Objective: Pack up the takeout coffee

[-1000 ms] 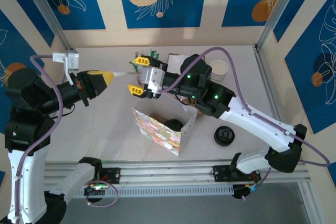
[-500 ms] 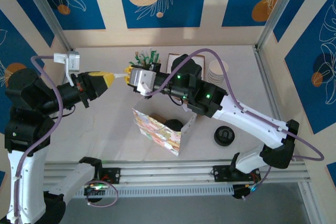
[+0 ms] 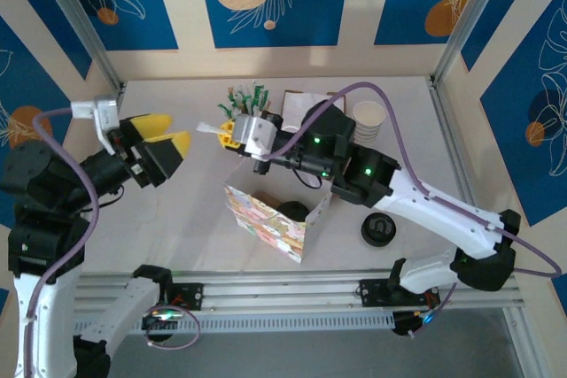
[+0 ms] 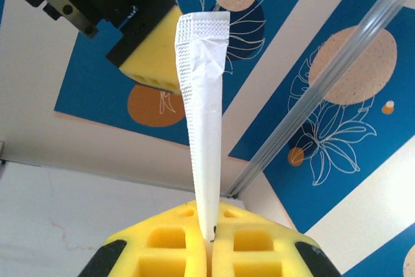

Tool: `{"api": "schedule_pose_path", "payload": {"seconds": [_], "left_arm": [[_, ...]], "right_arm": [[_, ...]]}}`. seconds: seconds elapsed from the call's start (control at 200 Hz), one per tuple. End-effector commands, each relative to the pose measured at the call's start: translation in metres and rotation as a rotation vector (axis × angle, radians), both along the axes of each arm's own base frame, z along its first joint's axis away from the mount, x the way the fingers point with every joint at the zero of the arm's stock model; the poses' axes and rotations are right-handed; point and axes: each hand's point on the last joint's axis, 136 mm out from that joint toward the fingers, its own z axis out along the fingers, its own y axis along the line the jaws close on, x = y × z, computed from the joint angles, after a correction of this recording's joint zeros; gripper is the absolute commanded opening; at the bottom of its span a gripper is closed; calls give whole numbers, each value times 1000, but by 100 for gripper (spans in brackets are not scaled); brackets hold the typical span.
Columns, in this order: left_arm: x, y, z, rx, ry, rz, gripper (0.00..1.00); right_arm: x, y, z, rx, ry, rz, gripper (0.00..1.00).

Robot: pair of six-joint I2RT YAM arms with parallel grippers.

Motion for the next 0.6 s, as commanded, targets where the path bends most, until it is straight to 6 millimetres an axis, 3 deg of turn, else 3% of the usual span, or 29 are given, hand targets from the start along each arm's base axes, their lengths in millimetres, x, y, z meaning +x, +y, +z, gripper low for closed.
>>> {"api": "schedule_pose_path", "payload": {"seconds": [0.0,0.11,0.27,0.385,0.595], "left_arm": [[-2,16,12,-43,-72,112,100],[1,20,-5,-56,-43,143,100],[16,21,-46,-46,65,169,100],[24,21,-77,-10,138,182,100],[32,27,-127,54,240,230,100]], "right_arm": [[-1,-23,10,134,167,-19,1],[2,-37,2,225,302,17,2],[22,-46,-20,313,454,17,3],[35,-42,-40,321,534,8,3],[37,-29,-65,296,574,32,6]]}}
